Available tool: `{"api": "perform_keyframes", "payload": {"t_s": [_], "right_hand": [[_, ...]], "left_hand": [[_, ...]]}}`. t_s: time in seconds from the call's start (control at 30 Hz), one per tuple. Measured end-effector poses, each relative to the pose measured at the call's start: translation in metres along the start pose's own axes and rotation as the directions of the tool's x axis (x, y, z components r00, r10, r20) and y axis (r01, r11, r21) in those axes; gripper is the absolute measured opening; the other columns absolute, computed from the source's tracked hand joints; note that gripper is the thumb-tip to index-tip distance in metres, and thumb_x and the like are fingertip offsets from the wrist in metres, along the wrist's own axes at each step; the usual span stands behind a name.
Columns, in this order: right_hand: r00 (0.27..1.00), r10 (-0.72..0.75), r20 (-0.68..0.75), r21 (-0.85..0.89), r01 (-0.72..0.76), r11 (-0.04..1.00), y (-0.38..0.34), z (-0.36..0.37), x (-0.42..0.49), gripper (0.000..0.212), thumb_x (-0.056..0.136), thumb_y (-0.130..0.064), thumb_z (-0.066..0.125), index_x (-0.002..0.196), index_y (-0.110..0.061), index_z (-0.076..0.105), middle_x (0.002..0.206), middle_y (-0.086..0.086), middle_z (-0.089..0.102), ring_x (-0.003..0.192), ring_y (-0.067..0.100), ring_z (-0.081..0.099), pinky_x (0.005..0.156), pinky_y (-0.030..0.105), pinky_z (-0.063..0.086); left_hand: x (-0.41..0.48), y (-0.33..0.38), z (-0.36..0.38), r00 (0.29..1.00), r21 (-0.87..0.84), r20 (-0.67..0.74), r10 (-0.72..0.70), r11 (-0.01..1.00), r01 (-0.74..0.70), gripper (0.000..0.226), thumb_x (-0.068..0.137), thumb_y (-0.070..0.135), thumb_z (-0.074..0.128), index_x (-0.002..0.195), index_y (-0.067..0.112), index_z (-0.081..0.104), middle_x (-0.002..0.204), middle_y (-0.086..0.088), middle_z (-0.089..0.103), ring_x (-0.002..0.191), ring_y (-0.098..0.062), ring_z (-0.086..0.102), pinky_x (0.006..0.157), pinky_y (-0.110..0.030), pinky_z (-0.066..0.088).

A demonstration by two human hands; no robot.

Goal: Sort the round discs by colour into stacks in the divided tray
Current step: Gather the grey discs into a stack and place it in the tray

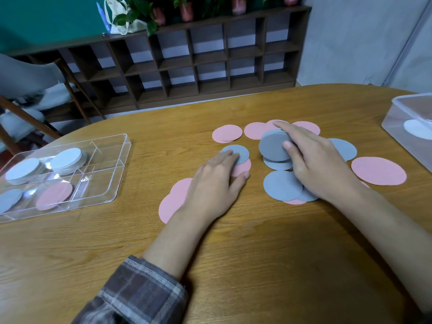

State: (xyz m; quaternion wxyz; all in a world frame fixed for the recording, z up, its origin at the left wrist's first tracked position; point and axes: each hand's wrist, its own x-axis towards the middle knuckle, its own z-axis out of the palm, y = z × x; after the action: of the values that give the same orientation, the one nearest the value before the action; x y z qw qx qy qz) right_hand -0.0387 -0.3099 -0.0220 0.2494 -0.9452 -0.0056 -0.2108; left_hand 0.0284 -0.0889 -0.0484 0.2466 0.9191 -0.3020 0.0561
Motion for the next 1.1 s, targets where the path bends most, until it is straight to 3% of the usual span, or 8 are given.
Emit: {"api": "perform_keyframes", "payload": {"t_s": [0.17,0.4,0.5,0.6,0.73,0.9,1.03,1.1], "right_hand": [[1.0,0.017,0.012,-0.051,-0.017,0.999,0.001,0.002,-0.001,0.046,0.107,-0.024,0.041,0.153,-0.033,0.04,0.129,0.0,0.061,0.114,0.026,0.056,0.088,0.046,0.05],[0.997,0.023,0.073,-0.044,-0.02,0.999,-0.003,0.003,-0.001,0.048,0.107,-0.022,0.043,0.152,-0.039,0.036,0.126,-0.001,0.061,0.11,0.023,0.056,0.085,0.046,0.051],[0.999,0.02,0.044,-0.012,-0.019,1.0,-0.002,0.002,-0.001,0.045,0.106,-0.021,0.045,0.147,-0.038,0.042,0.123,-0.003,0.063,0.105,0.021,0.056,0.083,0.044,0.049],[0.999,0.032,0.021,0.067,-0.034,0.997,-0.004,0.003,-0.001,0.043,0.104,-0.019,0.048,0.143,-0.037,0.049,0.112,-0.008,0.061,0.095,0.014,0.051,0.076,0.031,0.038],[0.997,0.073,0.035,0.17,-0.078,0.982,-0.006,0.002,-0.001,0.042,0.105,-0.019,0.047,0.141,-0.039,0.052,0.1,-0.014,0.057,0.085,0.006,0.048,0.07,0.004,0.033],[0.996,0.071,0.053,0.251,-0.082,0.964,-0.009,0.002,0.0,0.043,0.106,-0.019,0.045,0.141,-0.043,0.053,0.083,-0.019,0.055,0.083,0.002,0.053,0.072,0.022,0.038],[0.994,0.054,0.091,0.319,-0.081,0.944,-0.01,0.003,-0.001,0.044,0.107,-0.017,0.042,0.14,-0.044,0.054,0.077,-0.033,0.059,0.083,0.005,0.057,0.073,0.02,0.04],[0.993,0.056,0.103,0.36,-0.09,0.929,-0.011,0.003,-0.002,0.044,0.109,-0.018,0.04,0.14,-0.045,0.055,0.076,-0.021,0.062,0.079,0.01,0.058,0.072,0.022,0.041]], "left_hand": [[-0.002,0.004,-0.01,0.997,0.062,-0.079,0.013,0.998,-0.008,0.042,0.097,0.043,0.066,0.133,0.023,0.063,0.125,0.004,0.067,0.116,-0.024,0.06,0.09,-0.044,0.052],[-0.005,0.004,-0.015,0.988,0.084,-0.138,0.069,0.995,-0.058,0.018,0.102,0.037,0.058,0.106,0.024,0.071,0.1,0.007,0.071,0.095,-0.023,0.064,0.072,-0.039,0.05],[-0.005,0.0,-0.013,0.97,0.068,-0.212,0.117,0.992,-0.105,0.021,0.105,0.03,0.053,0.1,0.021,0.071,0.1,0.005,0.07,0.095,-0.025,0.061,0.076,-0.04,0.048],[-0.003,-0.001,-0.012,0.93,0.05,-0.334,0.153,0.988,-0.145,0.022,0.106,0.025,0.054,0.1,0.016,0.073,0.105,0.001,0.065,0.095,-0.025,0.057,0.078,-0.041,0.049],[-0.002,0.002,-0.014,0.881,0.032,-0.444,0.163,0.986,-0.166,0.021,0.106,0.022,0.055,0.101,0.011,0.073,0.103,-0.002,0.063,0.093,-0.026,0.056,0.075,-0.041,0.049],[-0.003,0.007,-0.018,0.88,-0.108,-0.454,0.139,0.972,-0.209,0.012,0.103,0.01,0.061,0.098,0.008,0.072,0.093,0.0,0.065,0.083,-0.014,0.057,0.077,-0.016,0.042],[-0.003,0.012,-0.018,0.907,-0.214,-0.409,0.106,0.955,-0.208,0.008,0.102,0.01,0.062,0.1,0.01,0.07,0.087,0.005,0.07,0.077,-0.011,0.065,0.073,-0.022,0.051],[-0.006,0.017,-0.017,0.927,-0.299,-0.371,0.05,0.939,-0.17,0.008,0.099,0.011,0.066,0.106,0.013,0.07,0.082,0.004,0.071,0.075,-0.012,0.068,0.067,-0.019,0.053]]}}
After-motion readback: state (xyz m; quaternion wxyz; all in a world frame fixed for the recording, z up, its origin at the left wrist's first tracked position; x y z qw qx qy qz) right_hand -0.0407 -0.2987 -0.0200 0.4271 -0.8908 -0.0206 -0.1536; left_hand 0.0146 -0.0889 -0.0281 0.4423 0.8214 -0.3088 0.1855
